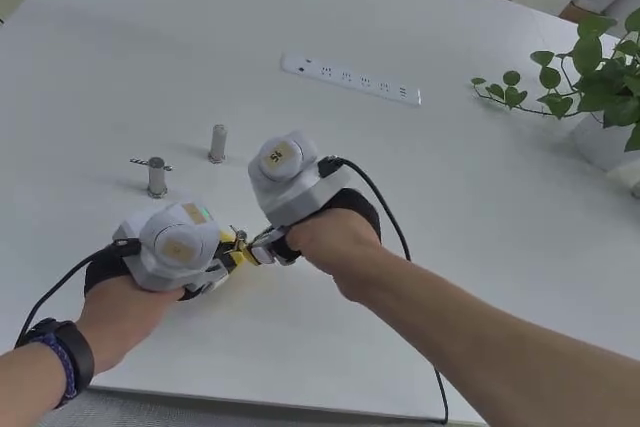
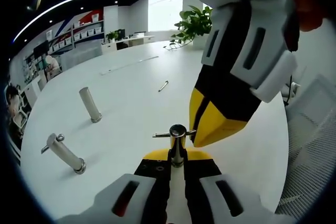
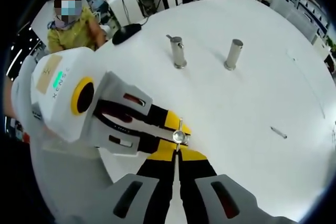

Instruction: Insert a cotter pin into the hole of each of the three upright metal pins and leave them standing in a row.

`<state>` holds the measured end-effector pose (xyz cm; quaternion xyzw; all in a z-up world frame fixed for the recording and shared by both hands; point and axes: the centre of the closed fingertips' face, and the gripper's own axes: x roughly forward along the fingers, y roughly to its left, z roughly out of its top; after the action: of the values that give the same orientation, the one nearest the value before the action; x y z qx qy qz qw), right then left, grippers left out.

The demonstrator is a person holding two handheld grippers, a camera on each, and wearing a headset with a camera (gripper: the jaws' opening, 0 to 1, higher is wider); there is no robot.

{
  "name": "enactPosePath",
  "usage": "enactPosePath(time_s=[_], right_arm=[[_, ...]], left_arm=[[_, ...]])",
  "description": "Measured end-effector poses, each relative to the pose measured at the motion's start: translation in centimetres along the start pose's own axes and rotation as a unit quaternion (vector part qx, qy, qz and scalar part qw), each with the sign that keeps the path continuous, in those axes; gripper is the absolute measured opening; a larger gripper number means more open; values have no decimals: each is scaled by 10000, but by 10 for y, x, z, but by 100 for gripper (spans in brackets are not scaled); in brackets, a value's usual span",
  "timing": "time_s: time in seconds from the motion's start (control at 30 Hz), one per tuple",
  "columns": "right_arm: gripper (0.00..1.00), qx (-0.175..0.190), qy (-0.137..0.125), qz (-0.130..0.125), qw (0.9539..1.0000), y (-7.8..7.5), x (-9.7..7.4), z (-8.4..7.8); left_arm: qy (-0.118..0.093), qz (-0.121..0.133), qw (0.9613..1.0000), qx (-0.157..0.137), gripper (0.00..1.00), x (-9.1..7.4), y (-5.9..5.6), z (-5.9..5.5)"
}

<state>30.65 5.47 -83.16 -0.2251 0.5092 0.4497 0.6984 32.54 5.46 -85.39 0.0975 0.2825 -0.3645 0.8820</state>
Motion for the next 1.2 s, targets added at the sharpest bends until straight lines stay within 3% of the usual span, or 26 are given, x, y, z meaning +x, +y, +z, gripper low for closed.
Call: enactPosePath(time_s=[0.53, 0.93, 1.2], right_arm=[[5, -47, -92, -68, 9999, 0, 1, 5], [14, -192, -170, -66, 9997, 1, -3, 3], [20, -261, -416, -121, 9987, -1, -13, 4]], left_arm=[[-18, 19, 10000, -47, 6, 0, 1, 0], [-32, 40, 9999, -90, 6, 0, 1, 0], [-49, 62, 9999, -136, 6, 0, 1, 0]])
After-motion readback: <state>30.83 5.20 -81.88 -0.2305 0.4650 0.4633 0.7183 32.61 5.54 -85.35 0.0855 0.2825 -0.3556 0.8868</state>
